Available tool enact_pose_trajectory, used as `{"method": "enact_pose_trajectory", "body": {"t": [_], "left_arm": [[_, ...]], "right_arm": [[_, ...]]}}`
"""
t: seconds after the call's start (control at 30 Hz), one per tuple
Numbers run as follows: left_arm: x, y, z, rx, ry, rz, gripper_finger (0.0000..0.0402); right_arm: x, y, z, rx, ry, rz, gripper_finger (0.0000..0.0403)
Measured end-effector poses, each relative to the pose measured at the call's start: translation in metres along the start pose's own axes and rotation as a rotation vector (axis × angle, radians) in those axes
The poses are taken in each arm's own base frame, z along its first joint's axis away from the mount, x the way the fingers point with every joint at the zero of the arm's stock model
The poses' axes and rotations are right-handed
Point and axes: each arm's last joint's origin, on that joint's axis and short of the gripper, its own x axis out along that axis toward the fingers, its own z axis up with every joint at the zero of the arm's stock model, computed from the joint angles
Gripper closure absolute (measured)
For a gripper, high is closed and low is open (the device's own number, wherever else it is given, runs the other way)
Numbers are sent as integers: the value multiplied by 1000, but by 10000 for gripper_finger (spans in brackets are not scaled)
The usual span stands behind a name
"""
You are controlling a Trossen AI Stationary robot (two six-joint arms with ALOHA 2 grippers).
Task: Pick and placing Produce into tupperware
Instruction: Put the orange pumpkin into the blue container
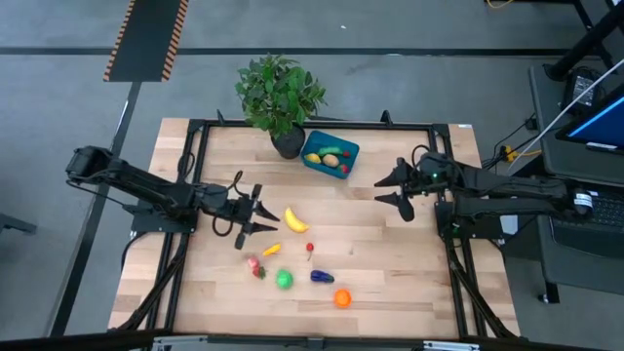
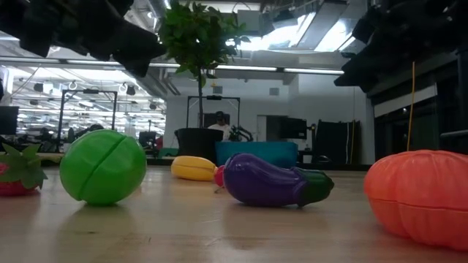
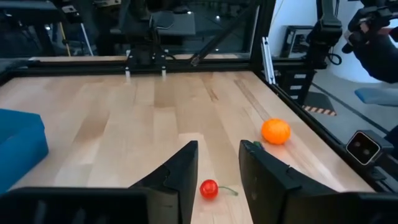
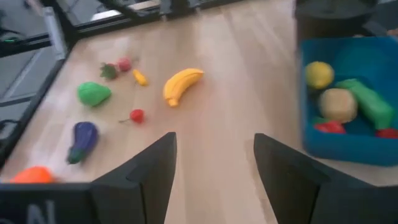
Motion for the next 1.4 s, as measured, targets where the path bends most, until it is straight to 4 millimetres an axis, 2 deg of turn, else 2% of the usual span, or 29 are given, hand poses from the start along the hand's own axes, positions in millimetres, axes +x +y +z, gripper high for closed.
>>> {"method": "enact_pose_trajectory", "body": {"t": [0.2,0.43,0.73,0.97,1.17,1.4], "left_arm": [[-1,0,-3,2,31,2,302],[-4,2,-4,29,63,75,312],[-17,2,-5,30,53,81,328],[-30,2,-23,5,5,79,340],[-37,2,-23,3,-51,77,350],[-37,2,-23,28,-49,78,362]], "right_arm": [[5,4,-2,26,29,47,186],[15,27,-1,-44,40,89,186],[30,74,18,-110,91,96,186],[57,111,26,-68,320,22,186],[81,145,40,-48,552,-41,186],[108,179,50,-13,589,-30,186]]}}
